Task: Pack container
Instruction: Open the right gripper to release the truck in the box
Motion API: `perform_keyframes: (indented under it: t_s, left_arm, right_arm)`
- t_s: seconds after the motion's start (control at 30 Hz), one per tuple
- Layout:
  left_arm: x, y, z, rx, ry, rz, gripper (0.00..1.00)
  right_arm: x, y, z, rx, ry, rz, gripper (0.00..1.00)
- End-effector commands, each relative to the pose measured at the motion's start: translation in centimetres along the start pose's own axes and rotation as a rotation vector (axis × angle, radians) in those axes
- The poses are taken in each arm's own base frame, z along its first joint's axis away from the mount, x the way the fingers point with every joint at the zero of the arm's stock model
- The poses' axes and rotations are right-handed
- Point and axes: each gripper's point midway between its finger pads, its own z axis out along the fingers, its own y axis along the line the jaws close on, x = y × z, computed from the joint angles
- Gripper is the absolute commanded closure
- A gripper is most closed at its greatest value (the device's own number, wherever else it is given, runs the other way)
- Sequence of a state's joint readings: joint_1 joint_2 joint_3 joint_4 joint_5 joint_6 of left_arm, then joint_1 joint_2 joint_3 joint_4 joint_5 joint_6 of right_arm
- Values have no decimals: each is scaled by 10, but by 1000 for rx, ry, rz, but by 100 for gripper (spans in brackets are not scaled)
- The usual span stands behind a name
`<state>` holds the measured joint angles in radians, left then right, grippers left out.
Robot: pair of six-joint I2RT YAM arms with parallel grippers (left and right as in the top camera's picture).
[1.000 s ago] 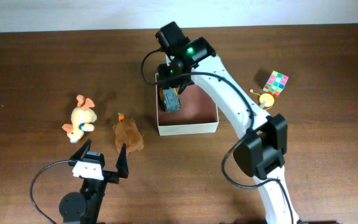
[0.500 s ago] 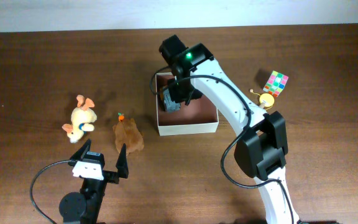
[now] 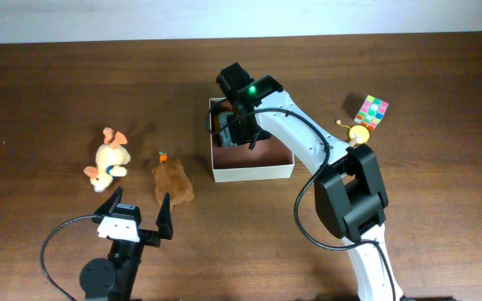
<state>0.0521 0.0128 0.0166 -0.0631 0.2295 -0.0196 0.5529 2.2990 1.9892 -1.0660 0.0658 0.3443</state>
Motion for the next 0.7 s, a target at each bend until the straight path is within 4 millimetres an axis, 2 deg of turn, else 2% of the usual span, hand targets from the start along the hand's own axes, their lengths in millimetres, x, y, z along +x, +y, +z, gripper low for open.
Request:
perform_keyframes:
  t_s: [0.0, 0.17, 0.47, 0.6, 0.67]
  left_arm:
    - [2, -1, 0, 7, -1, 12, 1]
    - [2, -1, 0, 7, -2, 12, 1]
    - [2, -1, 0, 7, -1, 12, 1]
    - [2, -1, 0, 7, -1, 12, 1]
    - [2, -1, 0, 7, -2, 12, 1]
  right_arm:
    - [-1, 2, 1, -25, 1, 30, 64]
    - [-4, 11, 0, -74, -9, 42, 64]
    - [-4, 10, 0, -72, -6, 44, 64]
    - [-11, -4, -1, -35, -27, 56, 63]
    - [-18, -13, -12, -36, -34, 71, 63]
